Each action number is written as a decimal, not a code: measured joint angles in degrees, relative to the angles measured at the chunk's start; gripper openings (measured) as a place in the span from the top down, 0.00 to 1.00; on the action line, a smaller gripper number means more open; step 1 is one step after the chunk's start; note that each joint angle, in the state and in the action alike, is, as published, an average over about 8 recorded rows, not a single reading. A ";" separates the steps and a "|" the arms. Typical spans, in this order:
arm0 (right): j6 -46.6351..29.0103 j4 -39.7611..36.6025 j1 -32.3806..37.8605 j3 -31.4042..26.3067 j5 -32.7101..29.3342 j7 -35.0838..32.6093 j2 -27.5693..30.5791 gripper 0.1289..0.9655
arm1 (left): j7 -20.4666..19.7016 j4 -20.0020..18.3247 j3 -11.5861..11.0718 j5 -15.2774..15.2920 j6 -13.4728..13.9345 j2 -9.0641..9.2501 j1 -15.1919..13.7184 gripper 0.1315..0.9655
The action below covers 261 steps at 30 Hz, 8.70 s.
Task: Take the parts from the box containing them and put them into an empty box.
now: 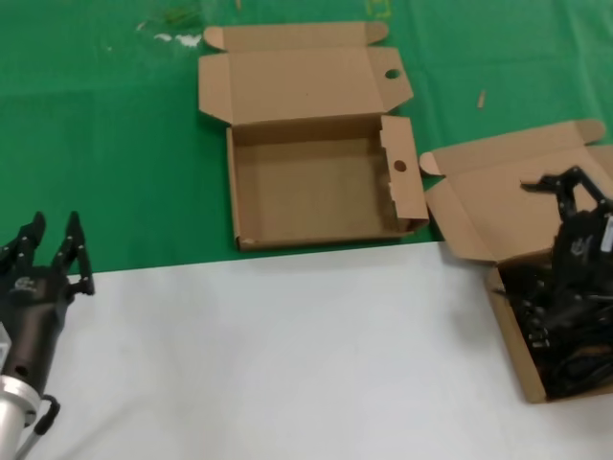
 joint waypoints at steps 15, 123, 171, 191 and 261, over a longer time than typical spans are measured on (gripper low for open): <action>-27.44 -12.89 24.85 -13.25 -13.58 -5.64 2.98 0.00 | 0.00 0.00 0.00 0.00 0.00 0.00 0.00 0.93; -11.40 -75.37 63.60 -22.43 -20.05 -20.68 -49.31 0.87 | -0.02 0.00 0.00 0.02 0.00 0.00 0.00 0.99; -3.84 -23.77 32.48 -9.92 -6.84 0.93 -31.08 0.04 | -0.01 0.00 0.00 0.00 0.00 0.00 0.00 0.80; 12.67 -14.73 15.60 -3.58 -1.34 0.74 -33.66 0.00 | 0.00 0.00 0.00 0.01 0.00 0.00 0.00 0.30; 42.54 1.60 -14.93 7.87 8.61 0.40 -38.32 0.00 | 0.00 0.00 0.00 0.00 0.00 0.00 0.00 0.00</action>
